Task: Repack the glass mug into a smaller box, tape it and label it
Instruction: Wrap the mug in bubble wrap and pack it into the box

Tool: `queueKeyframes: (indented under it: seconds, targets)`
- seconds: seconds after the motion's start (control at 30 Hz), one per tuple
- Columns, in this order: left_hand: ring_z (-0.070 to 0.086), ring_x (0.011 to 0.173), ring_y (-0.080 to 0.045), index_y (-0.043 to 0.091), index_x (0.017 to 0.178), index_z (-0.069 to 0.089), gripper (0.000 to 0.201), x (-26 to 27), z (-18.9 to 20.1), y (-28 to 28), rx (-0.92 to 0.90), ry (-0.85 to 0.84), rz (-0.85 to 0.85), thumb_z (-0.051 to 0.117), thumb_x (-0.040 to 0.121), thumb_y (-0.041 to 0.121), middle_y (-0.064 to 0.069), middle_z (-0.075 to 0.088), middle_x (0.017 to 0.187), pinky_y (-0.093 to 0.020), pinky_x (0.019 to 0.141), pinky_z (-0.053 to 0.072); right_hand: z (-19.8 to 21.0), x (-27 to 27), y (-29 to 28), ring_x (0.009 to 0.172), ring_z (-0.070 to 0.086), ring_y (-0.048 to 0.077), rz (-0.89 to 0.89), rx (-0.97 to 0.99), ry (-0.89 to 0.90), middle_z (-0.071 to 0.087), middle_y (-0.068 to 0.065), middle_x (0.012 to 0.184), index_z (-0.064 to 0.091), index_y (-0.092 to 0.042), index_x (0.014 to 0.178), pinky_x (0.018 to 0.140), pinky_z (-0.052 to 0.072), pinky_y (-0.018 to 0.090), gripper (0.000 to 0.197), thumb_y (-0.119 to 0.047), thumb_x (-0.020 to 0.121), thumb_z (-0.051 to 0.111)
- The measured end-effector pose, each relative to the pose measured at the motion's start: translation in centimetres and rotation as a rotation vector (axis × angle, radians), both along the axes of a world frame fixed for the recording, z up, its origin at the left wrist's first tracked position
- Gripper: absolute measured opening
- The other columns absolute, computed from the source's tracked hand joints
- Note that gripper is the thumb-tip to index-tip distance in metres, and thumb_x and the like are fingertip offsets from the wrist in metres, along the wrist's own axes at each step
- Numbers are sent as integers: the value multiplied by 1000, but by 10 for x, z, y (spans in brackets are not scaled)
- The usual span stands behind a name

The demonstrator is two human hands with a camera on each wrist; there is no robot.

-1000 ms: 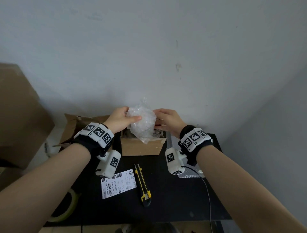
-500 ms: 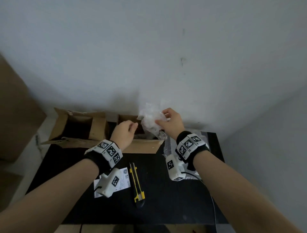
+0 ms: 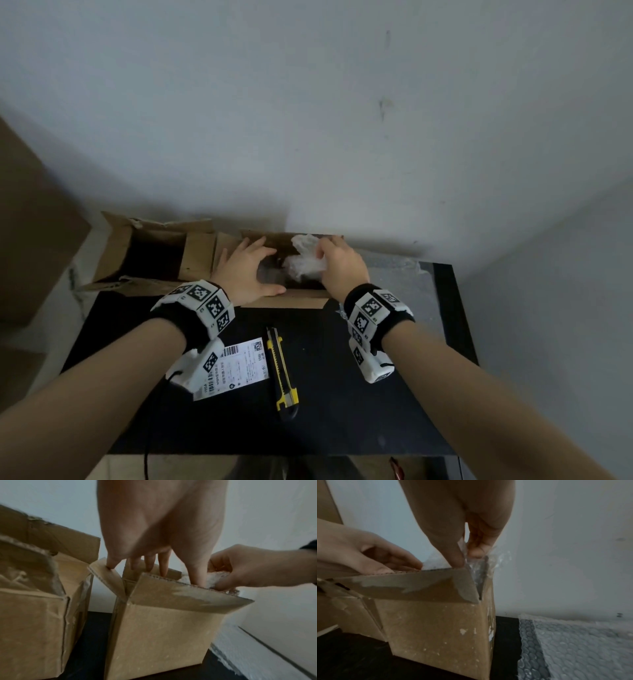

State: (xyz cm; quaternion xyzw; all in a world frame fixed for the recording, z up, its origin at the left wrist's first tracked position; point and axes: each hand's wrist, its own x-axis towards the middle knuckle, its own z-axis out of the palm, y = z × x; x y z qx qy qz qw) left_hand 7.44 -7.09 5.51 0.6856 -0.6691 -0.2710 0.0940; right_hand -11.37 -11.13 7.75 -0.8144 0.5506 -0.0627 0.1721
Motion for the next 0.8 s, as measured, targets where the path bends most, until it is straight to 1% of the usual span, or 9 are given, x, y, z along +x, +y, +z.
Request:
queueKeyframes:
  seconds: [0.1, 0.17, 0.27, 0.33, 0.43, 0.5, 0.63, 0.7, 0.8]
  targets:
    - [3, 146, -21, 29, 142, 33, 83, -3, -4, 2, 31, -26, -7, 71, 72, 52, 7, 11, 158, -58, 114, 0, -3, 4, 2, 101, 56, 35, -1, 68, 114, 49, 13, 119, 52, -8, 114, 83, 48, 41, 32, 4, 84, 51]
    - [0, 146, -21, 30, 144, 30, 87, -5, -6, 2, 39, -25, -3, 72, 71, 53, 10, 8, 158, -59, 112, -2, -5, 7, 4, 107, 54, 34, 6, 107, 188, 46, 15, 125, 50, -7, 123, 87, 48, 40, 36, -1, 87, 50]
    - [-4, 146, -21, 32, 145, 27, 90, -6, -6, -1, 66, -33, -20, 72, 70, 54, 12, 4, 158, -62, 110, -2, -6, 14, 9, 114, 50, 33, 19, 181, 297, 42, 18, 131, 47, -2, 127, 92, 46, 38, 37, -9, 91, 48]
    - [-6, 145, -21, 34, 144, 28, 90, -7, -7, -4, 87, -42, -26, 72, 69, 56, 13, 3, 158, -64, 109, -4, -5, 21, 11, 118, 50, 34, 18, 245, 360, 40, 22, 136, 40, 1, 133, 95, 46, 37, 41, -12, 94, 45]
    - [-8, 145, -21, 36, 142, 31, 89, -10, -10, -5, 117, -56, -37, 70, 67, 62, 13, 2, 158, -66, 108, -7, -9, 34, 13, 123, 49, 35, -24, 405, 376, 42, 23, 138, 34, 5, 137, 100, 43, 39, 47, -13, 95, 45]
    - [-9, 145, -21, 39, 141, 32, 86, -11, -10, -5, 139, -68, -46, 68, 67, 64, 14, 2, 158, -67, 107, -9, -11, 41, 11, 122, 49, 34, -42, 484, 353, 48, 21, 134, 41, 2, 134, 103, 42, 40, 44, -14, 93, 47]
    - [-13, 145, -22, 46, 139, 32, 74, -14, -7, -5, 182, -120, -99, 60, 73, 66, 13, 3, 158, -67, 104, -14, -11, 45, 1, 120, 51, 33, -51, 603, 289, 52, 18, 133, 47, -4, 132, 98, 42, 39, 41, -19, 94, 42]
    - [-11, 145, -22, 45, 140, 30, 67, -16, -6, -7, 205, -158, -171, 53, 80, 65, 12, 5, 158, -65, 105, -13, -10, 45, -2, 116, 54, 31, -13, 639, 277, 54, 15, 130, 48, -8, 131, 95, 43, 38, 38, -21, 96, 40]
    - [-1, 146, -22, 41, 144, 25, 57, -24, 1, -8, 211, -132, -256, 43, 92, 53, 12, 9, 157, -59, 111, -10, -8, 33, -1, 107, 59, 29, 7, 541, 229, 60, 13, 121, 55, -9, 122, 91, 48, 37, 31, -19, 95, 45]
